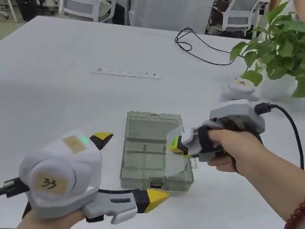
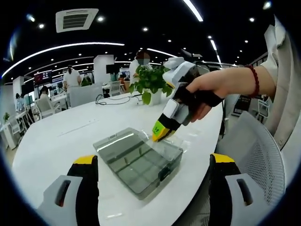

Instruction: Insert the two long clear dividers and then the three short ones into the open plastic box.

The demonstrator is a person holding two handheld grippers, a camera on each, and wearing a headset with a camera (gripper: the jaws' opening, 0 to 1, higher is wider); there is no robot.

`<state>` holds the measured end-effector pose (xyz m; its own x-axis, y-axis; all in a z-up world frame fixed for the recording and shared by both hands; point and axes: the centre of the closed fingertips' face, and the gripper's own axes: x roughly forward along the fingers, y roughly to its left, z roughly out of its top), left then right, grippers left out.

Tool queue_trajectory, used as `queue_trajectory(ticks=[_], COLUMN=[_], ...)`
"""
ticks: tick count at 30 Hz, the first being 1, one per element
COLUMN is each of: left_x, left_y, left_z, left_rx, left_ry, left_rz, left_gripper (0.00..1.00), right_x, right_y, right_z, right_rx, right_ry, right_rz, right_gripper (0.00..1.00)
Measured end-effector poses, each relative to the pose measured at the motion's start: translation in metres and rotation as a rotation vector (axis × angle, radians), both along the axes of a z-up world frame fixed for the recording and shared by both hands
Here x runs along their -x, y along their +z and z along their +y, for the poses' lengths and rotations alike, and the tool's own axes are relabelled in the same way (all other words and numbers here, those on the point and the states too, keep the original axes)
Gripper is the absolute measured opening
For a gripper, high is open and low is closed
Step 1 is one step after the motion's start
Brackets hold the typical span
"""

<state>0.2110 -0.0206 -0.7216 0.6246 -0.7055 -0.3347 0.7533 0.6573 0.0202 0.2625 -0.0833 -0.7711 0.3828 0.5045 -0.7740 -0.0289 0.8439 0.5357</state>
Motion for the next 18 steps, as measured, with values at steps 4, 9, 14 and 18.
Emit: queue_trajectory(ticks=[4, 9, 14, 18], left_x=[-0.001, -0.002, -0.003, -0.004], left_y=[-0.002, -0.001, 0.000, 0.000], left_z=[0.000, -0.001, -0.002, 0.000], left_rx=[-0.009, 0.002, 0.014, 0.021], left_ry=[0.001, 0.005, 0.006, 0.014], left_rz=[-0.002, -0.002, 0.002, 0.005], left_gripper=[1.00, 1.00, 1.00, 1.00], right_x=[-0.004, -0.008, -0.013, -0.019], right_y=[-0.008, -0.017, -0.026, -0.033], right_z=[-0.004, -0.007, -0.013, -0.015], right_rx=[0.019, 0.043, 0.046, 0.047], right_ry=[0.011, 0.018, 0.015, 0.016], right_rz=[0.043, 0.083, 0.129, 0.148], right_gripper=[0.06, 0.06, 0.06, 0.06])
